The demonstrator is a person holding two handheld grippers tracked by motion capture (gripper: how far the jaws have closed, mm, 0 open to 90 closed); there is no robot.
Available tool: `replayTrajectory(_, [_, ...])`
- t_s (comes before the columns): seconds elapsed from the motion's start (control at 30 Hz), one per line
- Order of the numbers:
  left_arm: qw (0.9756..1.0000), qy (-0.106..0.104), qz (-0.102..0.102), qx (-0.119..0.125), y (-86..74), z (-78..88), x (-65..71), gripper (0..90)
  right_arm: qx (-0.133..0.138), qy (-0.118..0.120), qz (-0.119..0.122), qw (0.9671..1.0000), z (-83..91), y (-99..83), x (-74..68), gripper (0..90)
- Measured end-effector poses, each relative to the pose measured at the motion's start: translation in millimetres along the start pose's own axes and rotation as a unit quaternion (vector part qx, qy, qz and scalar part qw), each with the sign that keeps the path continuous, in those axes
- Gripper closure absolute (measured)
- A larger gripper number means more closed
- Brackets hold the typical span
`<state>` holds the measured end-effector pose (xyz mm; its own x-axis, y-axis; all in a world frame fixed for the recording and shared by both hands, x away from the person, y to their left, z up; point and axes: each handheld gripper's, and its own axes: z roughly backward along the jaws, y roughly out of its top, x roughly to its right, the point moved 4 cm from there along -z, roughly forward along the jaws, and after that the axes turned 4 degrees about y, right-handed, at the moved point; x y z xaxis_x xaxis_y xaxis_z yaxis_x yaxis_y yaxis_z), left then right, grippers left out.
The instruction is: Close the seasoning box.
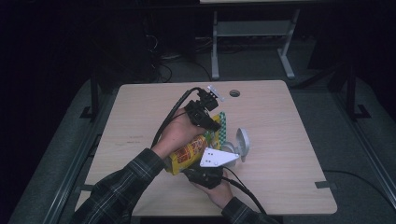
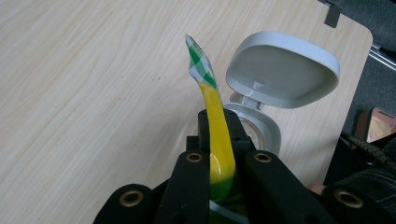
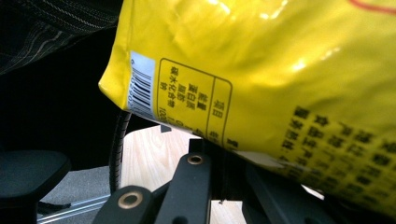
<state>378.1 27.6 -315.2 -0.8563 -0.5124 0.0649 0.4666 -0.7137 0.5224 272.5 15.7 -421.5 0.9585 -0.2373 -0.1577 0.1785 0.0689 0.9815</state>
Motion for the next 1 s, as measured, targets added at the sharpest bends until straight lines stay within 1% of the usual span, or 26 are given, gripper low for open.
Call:
replayTrajectory(0.73, [1.0000, 0.002, 0.000, 0.001, 1.2, -0.2, 0.7, 90.0, 0.002, 0.002, -0.001, 1.0000, 0.5, 0.7, 0.2, 90.0])
replayTrajectory(1.0, [1.0000, 0.003, 0.002, -0.003, 1.3, -1.4, 0.4, 90.0, 0.002, 0.003, -0.002, 1.0000, 0.3, 0.4, 0.2, 90.0])
